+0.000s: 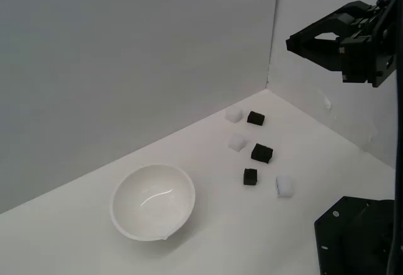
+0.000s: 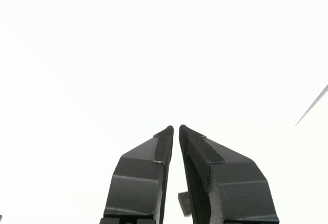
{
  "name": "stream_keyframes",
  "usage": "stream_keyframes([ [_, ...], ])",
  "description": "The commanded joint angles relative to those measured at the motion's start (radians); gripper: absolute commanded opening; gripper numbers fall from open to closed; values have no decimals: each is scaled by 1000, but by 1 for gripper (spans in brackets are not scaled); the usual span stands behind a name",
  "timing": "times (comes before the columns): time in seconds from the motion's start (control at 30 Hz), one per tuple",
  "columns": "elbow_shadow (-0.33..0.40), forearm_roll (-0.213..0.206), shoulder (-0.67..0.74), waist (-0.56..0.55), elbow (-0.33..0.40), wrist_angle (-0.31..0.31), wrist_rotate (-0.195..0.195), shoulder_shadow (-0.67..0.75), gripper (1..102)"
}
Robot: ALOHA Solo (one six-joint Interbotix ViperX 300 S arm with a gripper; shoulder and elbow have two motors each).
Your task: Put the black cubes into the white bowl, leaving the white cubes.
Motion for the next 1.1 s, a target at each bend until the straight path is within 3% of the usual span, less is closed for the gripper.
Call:
stream_keyframes([
  [0.0,-26,25,-74,34,-18,5,14,-71,4],
  [0.17,-32,46,-183,152,-23,20,23,-181,8],
  [0.3,-43,46,-236,222,-35,18,46,-236,32],
  [0.43,-43,46,-288,267,-35,-2,60,-287,38],
  [0.5,-44,46,-316,276,-37,-11,67,-316,55],
  [0.6,-43,46,-359,278,-35,-11,71,-357,98],
  [0.87,-41,46,-492,278,-34,-51,94,-491,100],
  [1.07,-25,23,-586,273,-20,-198,109,-583,100],
])
